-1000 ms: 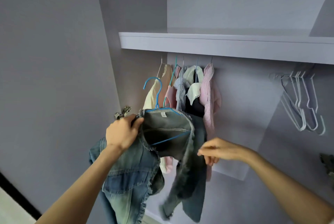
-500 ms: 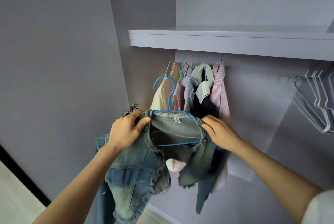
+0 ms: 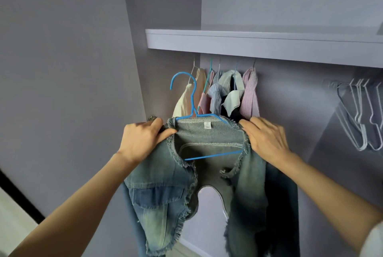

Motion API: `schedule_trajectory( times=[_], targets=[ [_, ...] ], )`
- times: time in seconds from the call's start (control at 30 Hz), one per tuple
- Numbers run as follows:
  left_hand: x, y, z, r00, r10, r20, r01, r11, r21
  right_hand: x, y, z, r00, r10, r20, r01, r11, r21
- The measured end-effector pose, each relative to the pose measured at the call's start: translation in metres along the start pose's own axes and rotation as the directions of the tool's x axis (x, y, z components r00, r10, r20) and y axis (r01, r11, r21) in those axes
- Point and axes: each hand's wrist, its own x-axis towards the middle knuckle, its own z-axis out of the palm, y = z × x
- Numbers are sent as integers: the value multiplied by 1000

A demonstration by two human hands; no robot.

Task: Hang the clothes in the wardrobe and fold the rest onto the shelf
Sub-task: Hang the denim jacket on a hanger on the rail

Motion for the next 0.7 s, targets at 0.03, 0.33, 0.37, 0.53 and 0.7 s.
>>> schedule_trajectory(
  times=[0.03, 0.33, 0.37, 0.53, 0.7],
  targets=[
    [2, 0, -1, 1000, -6, 16, 6, 1000, 7, -2, 1, 0, 1000, 4, -1, -4, 1000, -1],
    [24, -15, 11, 837, -469, 282, 534, 811, -239, -12, 12, 4, 994, 87, -72, -84, 996, 40],
    [23, -13, 14, 806, -500, 317, 569, 802, -181, -12, 10, 4, 988, 113, -103, -107, 992, 65],
    [8, -2, 22, 774, -492, 398, 606, 756, -246, -9, 4, 4, 973, 194, -121, -179, 976, 125],
    [13, 19, 5, 962, -163, 221, 231, 914, -332, -7, 5, 6, 933, 353, -70, -332, 920, 210]
  ],
)
